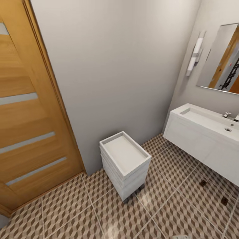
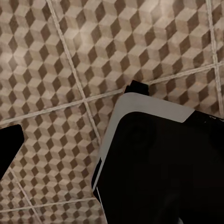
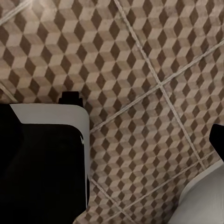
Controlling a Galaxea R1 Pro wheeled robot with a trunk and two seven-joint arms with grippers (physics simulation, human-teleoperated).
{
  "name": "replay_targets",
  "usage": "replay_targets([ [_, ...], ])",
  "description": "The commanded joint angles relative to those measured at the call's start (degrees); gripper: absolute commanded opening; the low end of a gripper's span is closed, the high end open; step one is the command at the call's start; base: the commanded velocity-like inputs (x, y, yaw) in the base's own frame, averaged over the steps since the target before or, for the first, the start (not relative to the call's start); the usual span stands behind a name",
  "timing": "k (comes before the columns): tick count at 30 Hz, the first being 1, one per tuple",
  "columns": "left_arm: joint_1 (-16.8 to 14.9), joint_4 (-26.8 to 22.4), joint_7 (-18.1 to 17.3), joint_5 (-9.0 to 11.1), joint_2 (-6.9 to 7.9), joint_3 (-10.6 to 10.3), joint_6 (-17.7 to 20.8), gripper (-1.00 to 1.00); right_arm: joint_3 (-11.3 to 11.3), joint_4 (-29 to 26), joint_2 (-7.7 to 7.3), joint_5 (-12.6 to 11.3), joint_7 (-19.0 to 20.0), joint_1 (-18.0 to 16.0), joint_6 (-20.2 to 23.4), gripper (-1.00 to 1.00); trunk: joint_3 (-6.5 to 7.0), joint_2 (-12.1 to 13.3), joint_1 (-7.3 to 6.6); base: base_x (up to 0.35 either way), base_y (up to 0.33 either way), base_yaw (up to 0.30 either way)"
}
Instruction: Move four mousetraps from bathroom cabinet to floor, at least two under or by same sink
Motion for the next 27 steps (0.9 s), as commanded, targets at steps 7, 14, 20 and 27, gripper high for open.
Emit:
replay_targets([
  [7,-0.1,0.0,0.1,0.2,-0.01,0.1,0.1,1.00,0.6,-0.1,-0.02,-0.5,-0.1,0.0,0.9,1.00,0.06,-0.1,0.00,-0.267,0.018,0.267],
  [14,-0.1,0.0,0.1,0.2,-0.01,0.1,0.1,1.00,0.6,0.0,0.00,-0.4,-0.1,0.0,1.1,1.00,0.50,-0.1,0.00,-0.137,0.004,0.191],
  [20,-0.1,0.0,0.1,0.2,-0.01,0.1,0.1,1.00,0.7,0.0,0.05,-0.4,0.0,0.0,1.2,1.00,0.97,-0.1,0.00,-0.033,0.001,0.128],
  [27,-0.1,0.0,0.1,0.2,-0.01,0.1,0.1,1.00,0.7,0.0,0.07,-0.4,0.0,0.0,1.2,1.00,1.55,-0.1,0.00,-0.010,0.000,0.108],
])
